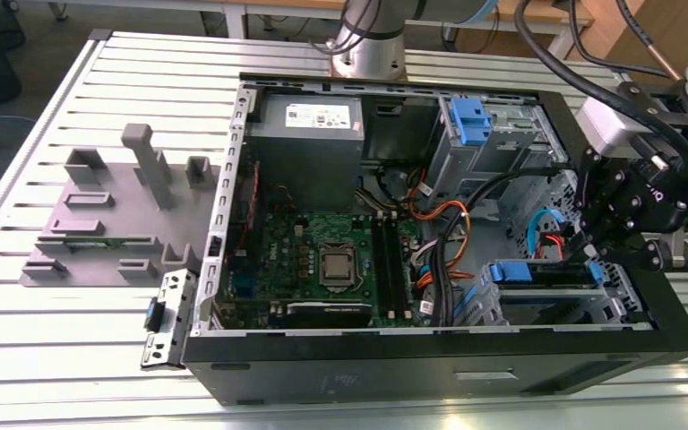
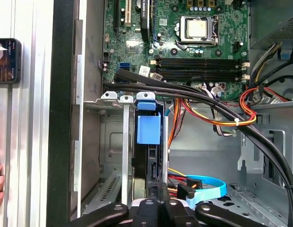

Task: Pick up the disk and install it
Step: 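Insert the first disk wire, then insert the second disk wire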

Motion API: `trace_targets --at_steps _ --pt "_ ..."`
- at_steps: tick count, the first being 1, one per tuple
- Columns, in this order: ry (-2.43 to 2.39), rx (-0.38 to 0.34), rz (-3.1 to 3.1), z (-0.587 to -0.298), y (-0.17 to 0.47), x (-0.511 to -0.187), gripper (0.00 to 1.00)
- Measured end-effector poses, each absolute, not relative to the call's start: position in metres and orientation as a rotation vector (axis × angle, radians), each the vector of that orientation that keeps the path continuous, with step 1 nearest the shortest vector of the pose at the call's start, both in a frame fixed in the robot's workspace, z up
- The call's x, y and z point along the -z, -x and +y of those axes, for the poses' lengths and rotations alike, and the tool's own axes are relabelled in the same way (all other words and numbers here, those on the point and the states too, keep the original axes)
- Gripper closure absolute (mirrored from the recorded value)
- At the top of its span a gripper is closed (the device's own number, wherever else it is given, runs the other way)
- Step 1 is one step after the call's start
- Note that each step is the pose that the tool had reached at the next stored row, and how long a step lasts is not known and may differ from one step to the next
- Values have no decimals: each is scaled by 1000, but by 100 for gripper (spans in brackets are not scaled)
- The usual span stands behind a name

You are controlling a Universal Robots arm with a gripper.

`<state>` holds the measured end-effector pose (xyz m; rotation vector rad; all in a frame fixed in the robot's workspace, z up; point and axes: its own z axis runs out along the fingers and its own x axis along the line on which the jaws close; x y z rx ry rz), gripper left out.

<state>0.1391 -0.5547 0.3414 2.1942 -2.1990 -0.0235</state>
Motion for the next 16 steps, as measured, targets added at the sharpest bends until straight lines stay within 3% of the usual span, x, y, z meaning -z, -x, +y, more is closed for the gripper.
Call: trace_targets --at_steps 16 --pt "-2194 23 -2199 -555 -139 -342 89"
